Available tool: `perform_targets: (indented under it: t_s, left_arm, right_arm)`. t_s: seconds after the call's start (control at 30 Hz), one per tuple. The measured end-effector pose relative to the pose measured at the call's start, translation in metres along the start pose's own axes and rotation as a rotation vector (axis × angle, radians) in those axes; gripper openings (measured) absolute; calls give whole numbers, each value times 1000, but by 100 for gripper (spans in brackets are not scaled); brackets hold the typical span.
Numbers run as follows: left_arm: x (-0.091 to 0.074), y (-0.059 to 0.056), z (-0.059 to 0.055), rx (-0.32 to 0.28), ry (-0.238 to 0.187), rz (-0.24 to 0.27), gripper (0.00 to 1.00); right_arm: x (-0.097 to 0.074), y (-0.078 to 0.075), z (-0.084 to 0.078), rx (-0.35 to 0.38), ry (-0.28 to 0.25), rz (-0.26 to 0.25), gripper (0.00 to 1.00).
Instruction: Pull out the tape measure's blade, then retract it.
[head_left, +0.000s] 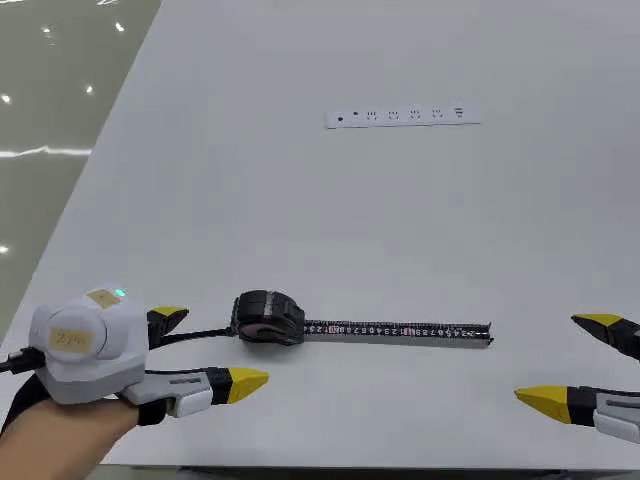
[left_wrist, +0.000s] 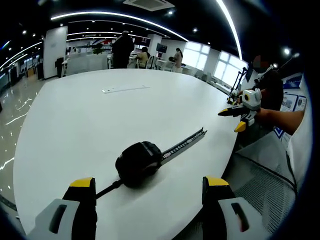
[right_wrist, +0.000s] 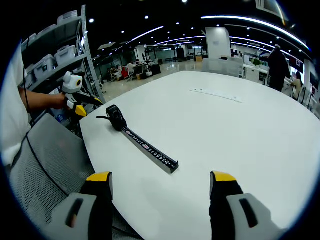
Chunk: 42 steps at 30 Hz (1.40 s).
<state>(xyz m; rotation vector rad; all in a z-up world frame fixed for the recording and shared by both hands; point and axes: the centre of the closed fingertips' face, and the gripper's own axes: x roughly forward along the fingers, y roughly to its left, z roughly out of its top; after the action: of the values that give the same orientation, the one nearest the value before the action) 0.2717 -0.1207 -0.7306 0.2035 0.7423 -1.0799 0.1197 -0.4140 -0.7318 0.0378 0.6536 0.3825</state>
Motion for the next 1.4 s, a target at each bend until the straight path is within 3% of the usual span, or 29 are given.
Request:
perform_targets:
  t_s: [0.17, 0.67, 1.4]
  left_arm:
    - [7, -5, 3, -5, 8, 0, 82]
    - [31, -6, 0, -37, 49, 15, 77]
    - [51, -5, 3, -89, 49, 28, 77]
  right_arm:
    - [0, 0, 0, -1, -2, 3, 81]
    - [-1, -1, -1, 8, -15, 8, 81]
    - [3, 0, 0, 13, -17, 22, 82]
